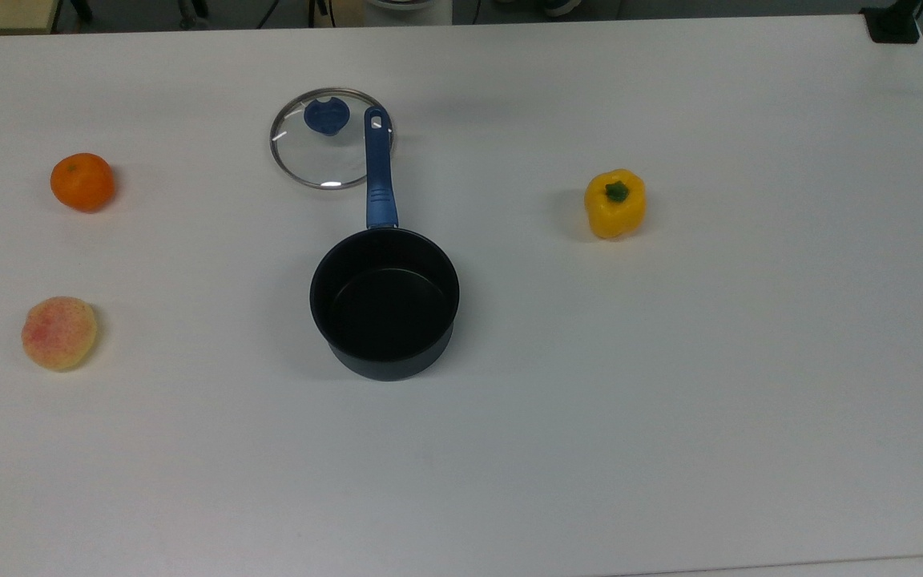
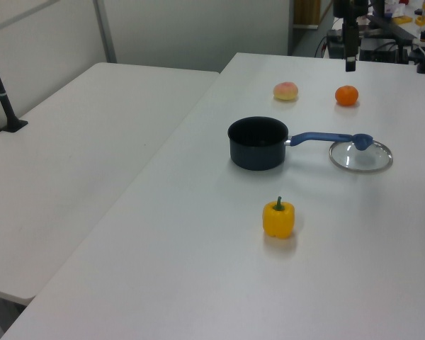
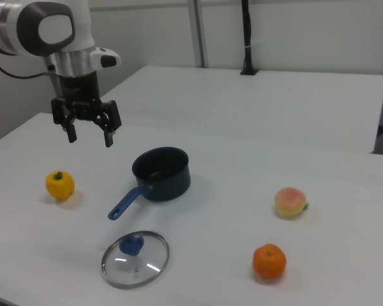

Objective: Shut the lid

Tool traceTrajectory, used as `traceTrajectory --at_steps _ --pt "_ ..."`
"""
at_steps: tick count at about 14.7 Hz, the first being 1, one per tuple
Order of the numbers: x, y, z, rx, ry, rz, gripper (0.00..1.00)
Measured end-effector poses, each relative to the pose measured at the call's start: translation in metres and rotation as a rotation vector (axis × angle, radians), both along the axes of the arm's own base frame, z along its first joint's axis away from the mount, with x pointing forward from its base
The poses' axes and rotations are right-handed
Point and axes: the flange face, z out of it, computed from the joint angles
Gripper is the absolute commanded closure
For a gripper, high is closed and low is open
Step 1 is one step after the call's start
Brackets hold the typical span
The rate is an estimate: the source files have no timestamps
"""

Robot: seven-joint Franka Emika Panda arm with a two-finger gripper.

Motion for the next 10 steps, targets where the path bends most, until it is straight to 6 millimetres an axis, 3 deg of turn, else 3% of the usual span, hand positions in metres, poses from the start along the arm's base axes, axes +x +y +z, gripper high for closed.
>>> traceTrajectory --at_steps 4,10 --pt "-0.026 -0.006 -0.005 -0.028 0.101 0.029 0.0" --pt "-0.044 -0.014 -0.059 -0.071 0.229 0.087 0.0"
